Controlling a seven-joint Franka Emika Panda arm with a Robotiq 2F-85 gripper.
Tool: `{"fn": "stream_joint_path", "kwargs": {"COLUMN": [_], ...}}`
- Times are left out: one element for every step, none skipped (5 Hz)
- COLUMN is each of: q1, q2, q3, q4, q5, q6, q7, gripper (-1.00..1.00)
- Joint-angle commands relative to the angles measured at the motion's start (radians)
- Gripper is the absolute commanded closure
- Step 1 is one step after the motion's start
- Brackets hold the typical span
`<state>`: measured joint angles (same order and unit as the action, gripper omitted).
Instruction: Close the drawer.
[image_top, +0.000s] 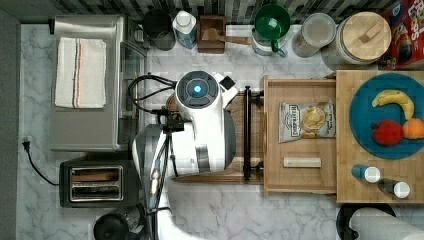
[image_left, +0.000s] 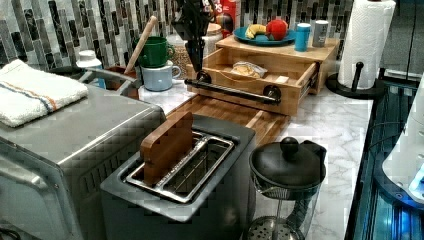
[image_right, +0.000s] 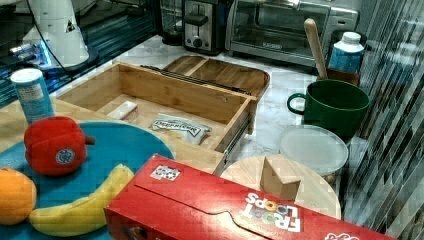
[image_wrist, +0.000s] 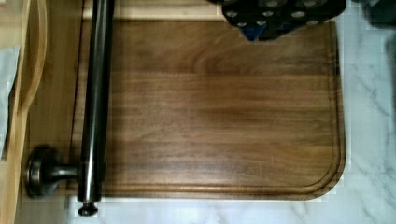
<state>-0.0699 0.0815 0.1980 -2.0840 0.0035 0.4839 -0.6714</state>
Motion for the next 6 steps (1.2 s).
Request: {"fn": "stream_joint_path", "kwargs": {"q1": [-0.011, -0.021, -0.034, -0.038, -0.039, -0.07], "q2": [0.133, 0.148, 0.155, 0.16, 0.137, 0.127], "q3": [0.004, 0.008, 0.011, -0.001, -0.019, -0.028], "q4": [-0.034, -0.054, -0.058, -0.072, -0.105, -0.117], "q5": [-0.022, -0.018, -0.026, -0.032, -0.078, -0.06], "q6": [0.1, 0.136, 0.144, 0.176, 0.245, 0.278], "q7": [-0.067, -0.086, -0.115, -0.141, -0.135, -0.204], "gripper": [1.0, 1.0, 1.0, 1.0, 1.0, 1.0]}}
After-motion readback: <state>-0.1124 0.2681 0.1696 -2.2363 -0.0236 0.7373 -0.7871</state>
